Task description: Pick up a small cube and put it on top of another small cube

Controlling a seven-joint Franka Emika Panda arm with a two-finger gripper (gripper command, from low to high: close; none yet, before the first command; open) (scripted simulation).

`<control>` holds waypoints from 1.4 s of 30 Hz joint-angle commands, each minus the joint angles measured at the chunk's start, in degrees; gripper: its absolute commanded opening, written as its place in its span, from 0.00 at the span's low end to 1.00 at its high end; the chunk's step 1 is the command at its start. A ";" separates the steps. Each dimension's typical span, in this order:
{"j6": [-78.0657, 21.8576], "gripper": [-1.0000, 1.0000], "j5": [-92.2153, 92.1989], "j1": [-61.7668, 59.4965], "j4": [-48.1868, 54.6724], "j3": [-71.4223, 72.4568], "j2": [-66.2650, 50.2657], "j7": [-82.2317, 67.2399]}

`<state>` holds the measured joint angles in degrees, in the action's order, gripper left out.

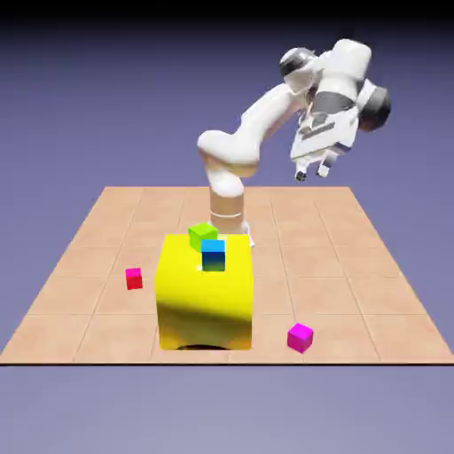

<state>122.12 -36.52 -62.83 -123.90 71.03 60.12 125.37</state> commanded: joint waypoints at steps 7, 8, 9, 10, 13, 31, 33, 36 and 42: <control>-10.62 0.50 -7.47 -13.00 7.59 14.54 5.62 16.97; -12.14 0.50 -8.54 -14.86 8.68 16.61 6.42 19.40; -13.65 0.50 -9.61 -16.72 9.76 18.69 7.23 21.82; -15.17 0.50 -10.68 -18.57 10.85 20.77 8.03 24.24; -19.72 0.50 -13.88 -24.14 14.10 27.00 10.44 31.52; -28.95 0.00 -10.58 -31.63 15.41 25.72 8.60 35.94; -30.60 0.00 -7.23 -31.90 14.15 21.56 6.38 33.81; -33.08 0.00 -2.20 -32.29 12.26 15.34 3.04 30.63; -37.04 0.00 5.84 -32.93 9.24 5.38 -2.29 25.54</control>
<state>85.14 -30.65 -95.76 -114.67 76.41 57.83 150.91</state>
